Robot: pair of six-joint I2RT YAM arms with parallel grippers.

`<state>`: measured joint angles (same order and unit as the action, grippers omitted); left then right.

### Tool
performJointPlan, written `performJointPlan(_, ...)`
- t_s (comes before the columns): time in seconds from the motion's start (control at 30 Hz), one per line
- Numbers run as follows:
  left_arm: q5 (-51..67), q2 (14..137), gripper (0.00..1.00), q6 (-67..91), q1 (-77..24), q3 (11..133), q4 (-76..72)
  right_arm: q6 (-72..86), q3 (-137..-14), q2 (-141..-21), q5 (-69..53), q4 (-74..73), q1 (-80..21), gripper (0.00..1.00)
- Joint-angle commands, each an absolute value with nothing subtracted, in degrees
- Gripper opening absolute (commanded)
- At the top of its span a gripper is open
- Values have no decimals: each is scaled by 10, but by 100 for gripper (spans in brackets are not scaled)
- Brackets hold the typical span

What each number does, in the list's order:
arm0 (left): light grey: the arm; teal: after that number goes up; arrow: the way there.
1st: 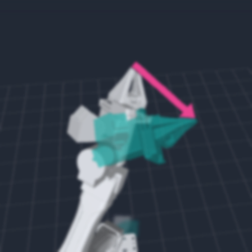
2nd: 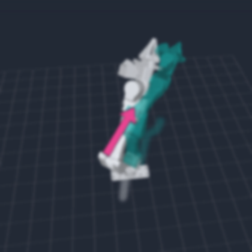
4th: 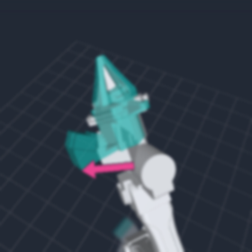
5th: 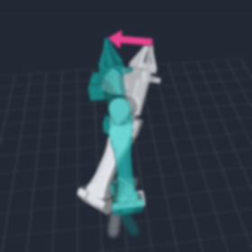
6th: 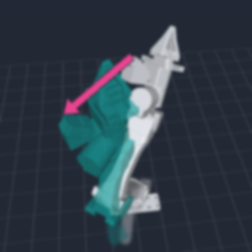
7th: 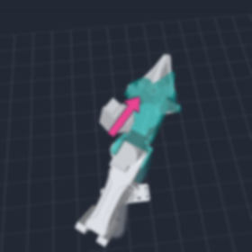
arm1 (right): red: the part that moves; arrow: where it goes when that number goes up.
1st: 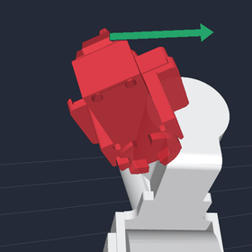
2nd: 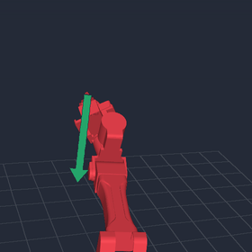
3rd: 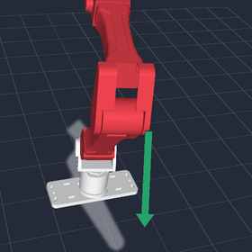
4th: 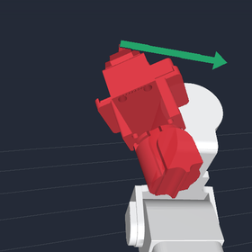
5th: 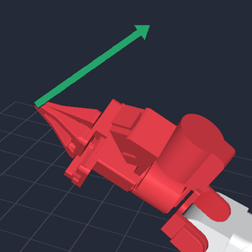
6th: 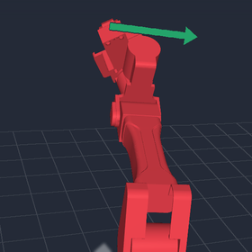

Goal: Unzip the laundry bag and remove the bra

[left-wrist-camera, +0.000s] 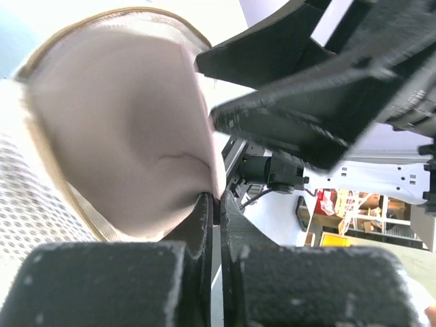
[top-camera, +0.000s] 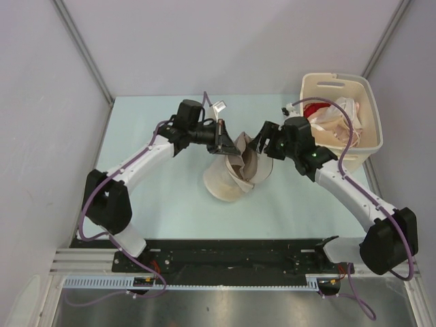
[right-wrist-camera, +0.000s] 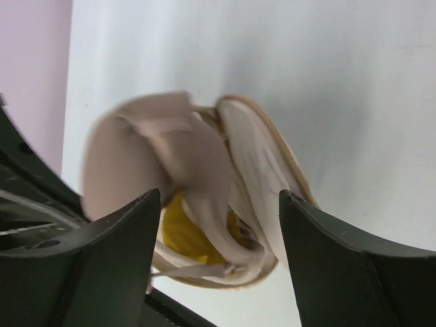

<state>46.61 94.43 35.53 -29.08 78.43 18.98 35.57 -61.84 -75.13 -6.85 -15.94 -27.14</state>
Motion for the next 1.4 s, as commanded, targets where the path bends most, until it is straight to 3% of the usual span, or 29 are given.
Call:
performJointPlan(0.0, 492, 926, 0, 343, -288, 799, 164, 350, -592, -733, -73, -164, -260, 73)
performJointPlan(0.47, 492, 918, 0, 343, -288, 797, 163, 353, -580, -770, -91, -82, -316, 65)
performJointPlan(0.53, 495, 917, 1, 343, -288, 793, 162, 360, -580, -774, -101, -70, -315, 47)
performJointPlan(0.57, 496, 916, 0, 344, -288, 791, 161, 366, -580, -773, -101, -66, -312, 24)
performJointPlan(0.63, 497, 911, 0, 340, -288, 785, 155, 371, -581, -752, -83, -67, -308, 0)
performJointPlan(0.8, 485, 909, 1, 322, -286, 786, 170, 360, -591, -684, -35, -76, -292, 0)
performJointPlan(0.87, 463, 901, 13, 318, -284, 788, 174, 363, -603, -656, -58, -79, -276, 0)
performJointPlan(0.9, 460, 897, 35, 310, -284, 788, 178, 373, -609, -647, -76, -70, -269, 0)
performJointPlan(0.93, 462, 883, 50, 307, -285, 786, 171, 377, -613, -629, -94, -50, -263, 0)
performJointPlan(0.97, 468, 875, 76, 304, -285, 783, 164, 381, -619, -622, -93, -44, -255, 0)
performJointPlan(1.03, 460, 855, 100, 292, -285, 778, 161, 375, -650, -617, -84, -43, -250, 0)
performJointPlan(1.37, 430, 809, 100, 263, -235, 752, 207, 369, -747, -617, -4, -19, -197, 0)
